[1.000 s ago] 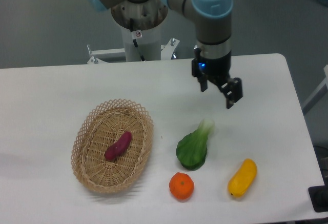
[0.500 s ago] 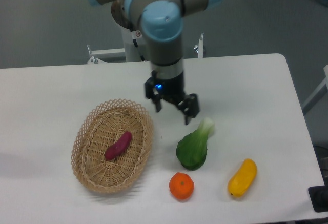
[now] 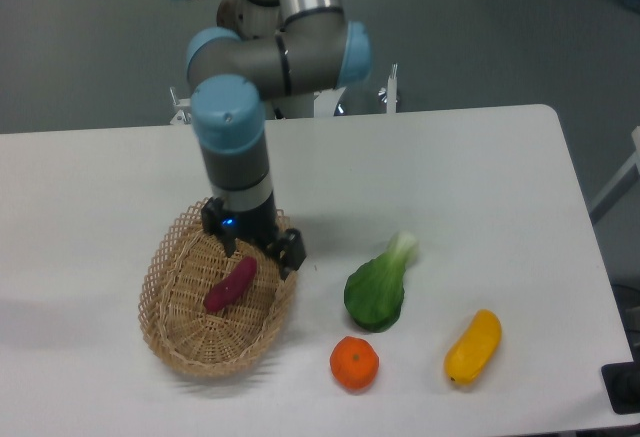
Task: Pick up the sweet potato from the basket
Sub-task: 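Move the open gripper over the wicker basket toward the purple sweet potato, then lower the gripper onto the sweet potato and close the fingers on it, then lift the sweet potato out of the basket and raise it above the bok choy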
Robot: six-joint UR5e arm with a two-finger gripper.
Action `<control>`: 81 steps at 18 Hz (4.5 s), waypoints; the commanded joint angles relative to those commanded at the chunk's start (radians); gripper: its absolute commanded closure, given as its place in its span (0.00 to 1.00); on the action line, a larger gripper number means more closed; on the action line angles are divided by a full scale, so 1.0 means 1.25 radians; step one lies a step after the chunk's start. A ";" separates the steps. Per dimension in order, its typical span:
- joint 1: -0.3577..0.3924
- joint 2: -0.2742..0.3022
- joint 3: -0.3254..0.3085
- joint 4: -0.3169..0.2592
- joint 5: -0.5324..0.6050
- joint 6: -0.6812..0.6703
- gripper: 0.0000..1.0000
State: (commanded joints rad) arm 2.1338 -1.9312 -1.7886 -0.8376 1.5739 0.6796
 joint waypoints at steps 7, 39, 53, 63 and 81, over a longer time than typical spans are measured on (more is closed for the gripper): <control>-0.032 -0.033 -0.020 0.000 0.002 0.023 0.00; -0.001 -0.019 0.131 0.031 0.009 0.097 0.82; 0.302 0.096 0.199 -0.194 -0.054 0.365 0.81; 0.410 0.110 0.189 -0.225 -0.052 0.573 0.81; 0.471 0.110 0.183 -0.226 -0.056 0.645 0.82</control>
